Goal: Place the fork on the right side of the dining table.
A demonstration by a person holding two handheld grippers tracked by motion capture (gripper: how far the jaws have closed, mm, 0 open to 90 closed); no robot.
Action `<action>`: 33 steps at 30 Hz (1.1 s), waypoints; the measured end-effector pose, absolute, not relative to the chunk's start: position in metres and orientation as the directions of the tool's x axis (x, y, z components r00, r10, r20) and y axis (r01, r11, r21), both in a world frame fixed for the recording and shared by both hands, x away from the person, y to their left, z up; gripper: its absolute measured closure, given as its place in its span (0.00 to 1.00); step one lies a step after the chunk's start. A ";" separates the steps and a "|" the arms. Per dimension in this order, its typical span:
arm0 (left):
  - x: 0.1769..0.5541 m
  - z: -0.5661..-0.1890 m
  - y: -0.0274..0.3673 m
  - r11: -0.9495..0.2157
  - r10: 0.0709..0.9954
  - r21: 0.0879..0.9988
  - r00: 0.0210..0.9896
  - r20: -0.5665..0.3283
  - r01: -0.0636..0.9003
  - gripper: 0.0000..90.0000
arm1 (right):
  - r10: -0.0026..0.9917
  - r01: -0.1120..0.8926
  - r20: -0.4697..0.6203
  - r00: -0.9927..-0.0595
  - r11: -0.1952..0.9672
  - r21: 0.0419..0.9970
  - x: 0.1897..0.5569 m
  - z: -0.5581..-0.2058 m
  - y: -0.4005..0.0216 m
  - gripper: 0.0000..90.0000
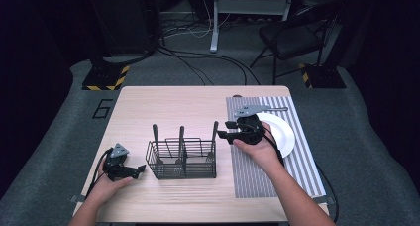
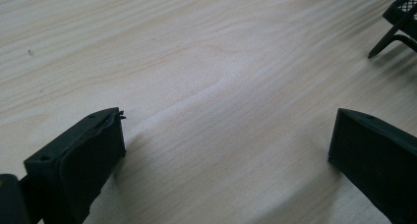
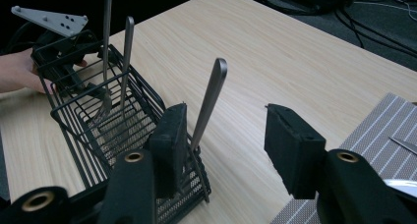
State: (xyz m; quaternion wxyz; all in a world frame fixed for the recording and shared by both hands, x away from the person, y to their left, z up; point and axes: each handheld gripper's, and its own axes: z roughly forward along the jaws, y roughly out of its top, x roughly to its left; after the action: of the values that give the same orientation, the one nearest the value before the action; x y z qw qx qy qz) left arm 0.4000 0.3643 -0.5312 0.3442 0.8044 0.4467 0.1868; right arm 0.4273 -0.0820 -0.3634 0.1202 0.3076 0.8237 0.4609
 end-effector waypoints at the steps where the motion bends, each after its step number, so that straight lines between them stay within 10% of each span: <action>1: 0.400 -0.531 0.364 -0.364 0.847 0.721 0.531 -0.007 0.590 0.00 | 0.618 0.397 0.089 -0.781 0.382 0.835 0.428 -0.363 -0.080 0.59; 33: 0.400 -0.531 0.364 -0.364 0.847 0.721 0.531 -0.007 0.590 0.00 | 0.598 0.390 0.079 -0.797 0.411 0.824 0.440 -0.352 -0.057 0.91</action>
State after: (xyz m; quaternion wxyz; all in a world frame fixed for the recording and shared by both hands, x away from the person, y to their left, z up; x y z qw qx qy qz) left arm 0.4000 0.3643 -0.5312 0.3442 0.8044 0.4468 0.1868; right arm 0.4398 -0.0565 -0.3522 0.1146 0.2970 0.8320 0.4543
